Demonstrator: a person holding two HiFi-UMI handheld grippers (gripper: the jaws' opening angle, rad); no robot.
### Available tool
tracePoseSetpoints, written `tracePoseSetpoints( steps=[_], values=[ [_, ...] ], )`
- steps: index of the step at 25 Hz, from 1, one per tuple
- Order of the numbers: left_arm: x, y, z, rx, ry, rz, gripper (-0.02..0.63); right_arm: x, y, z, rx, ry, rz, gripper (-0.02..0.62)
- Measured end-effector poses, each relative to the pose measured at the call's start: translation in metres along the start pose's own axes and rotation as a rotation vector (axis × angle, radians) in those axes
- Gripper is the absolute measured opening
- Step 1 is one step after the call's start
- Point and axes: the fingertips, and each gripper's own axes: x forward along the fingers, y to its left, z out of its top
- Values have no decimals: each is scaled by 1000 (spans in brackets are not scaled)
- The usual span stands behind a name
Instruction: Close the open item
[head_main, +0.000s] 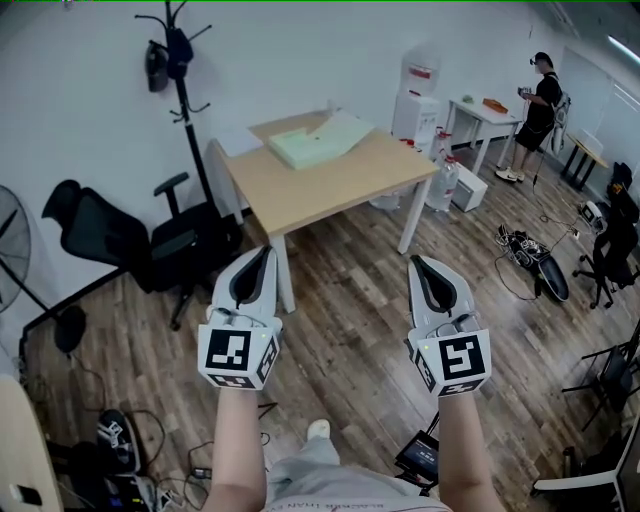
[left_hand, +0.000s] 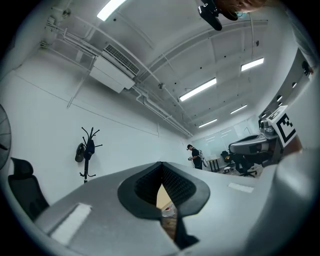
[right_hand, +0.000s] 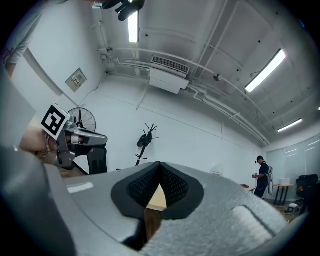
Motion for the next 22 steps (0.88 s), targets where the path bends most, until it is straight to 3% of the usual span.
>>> tracePoseSetpoints(
  steps=[9, 22],
  values=[
    [83, 53, -26, 12, 12, -31, 2, 94, -20, -23, 4, 11, -43, 2],
    [139, 77, -54, 3, 40, -34, 2, 147, -42, -52, 8, 29, -40, 2]
  ],
)
